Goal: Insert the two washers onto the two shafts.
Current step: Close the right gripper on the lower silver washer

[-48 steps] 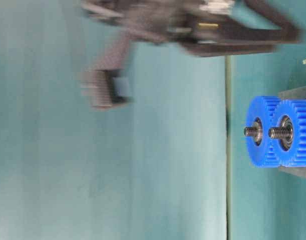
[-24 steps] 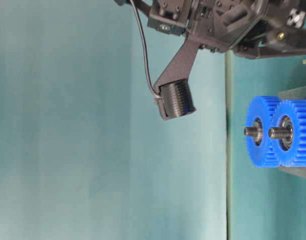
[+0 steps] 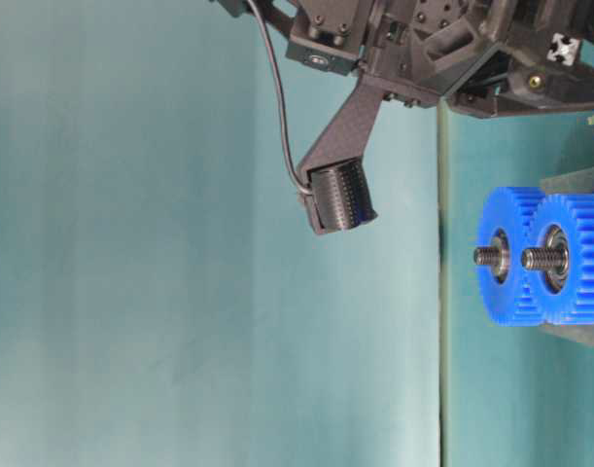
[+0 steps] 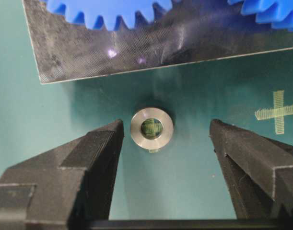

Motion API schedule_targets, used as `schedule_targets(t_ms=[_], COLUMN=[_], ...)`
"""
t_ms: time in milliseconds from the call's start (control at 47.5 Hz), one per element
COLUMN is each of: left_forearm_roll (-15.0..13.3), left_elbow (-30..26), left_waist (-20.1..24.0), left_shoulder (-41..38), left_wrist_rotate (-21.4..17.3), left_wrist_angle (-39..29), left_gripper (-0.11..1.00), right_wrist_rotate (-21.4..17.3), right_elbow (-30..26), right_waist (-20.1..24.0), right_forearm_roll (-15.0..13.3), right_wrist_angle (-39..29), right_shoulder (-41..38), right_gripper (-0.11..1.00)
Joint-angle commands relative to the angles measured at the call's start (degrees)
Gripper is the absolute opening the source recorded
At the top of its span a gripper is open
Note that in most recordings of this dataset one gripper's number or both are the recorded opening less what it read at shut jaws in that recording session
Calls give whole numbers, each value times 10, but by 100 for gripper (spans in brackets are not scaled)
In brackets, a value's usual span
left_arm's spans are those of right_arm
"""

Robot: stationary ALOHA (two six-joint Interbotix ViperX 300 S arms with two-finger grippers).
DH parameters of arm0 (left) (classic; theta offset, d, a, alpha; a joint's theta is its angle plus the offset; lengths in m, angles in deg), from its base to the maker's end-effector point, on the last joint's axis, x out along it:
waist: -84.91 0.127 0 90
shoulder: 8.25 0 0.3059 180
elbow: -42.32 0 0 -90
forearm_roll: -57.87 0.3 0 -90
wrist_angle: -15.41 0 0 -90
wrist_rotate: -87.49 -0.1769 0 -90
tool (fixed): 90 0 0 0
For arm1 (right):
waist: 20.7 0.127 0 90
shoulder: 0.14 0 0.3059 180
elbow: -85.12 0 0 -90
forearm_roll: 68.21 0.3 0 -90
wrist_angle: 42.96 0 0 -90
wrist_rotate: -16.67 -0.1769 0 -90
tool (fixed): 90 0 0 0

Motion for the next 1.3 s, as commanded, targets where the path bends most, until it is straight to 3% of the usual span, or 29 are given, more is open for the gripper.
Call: schedule_targets(t_ms=[0,379,758,1010,1284], left_forearm_roll=[1,1,2,1,1], left_elbow=[-10,-9,-10,-9,-10], left_waist=[-1,-1,-1,-1,-1], left_shoulder=[-4,-3,-3,0,1], left_wrist_rotate=[2,2,3,3,4], left_wrist_angle=[3,3,3,3,3], left_gripper=[1,1,1,1,1], right_wrist_rotate=[-7,-7,-21,-54,-59], right_elbow=[-3,-7,-8,-4,-15], right_waist=[4,14,14,11,9], right_forearm_roll=[-1,-1,0,-1,0], right_wrist_angle=[3,3,-2,-4,-16], right_shoulder=[7,-2,-16,-18,1], right_gripper=[76,62,58,48,34])
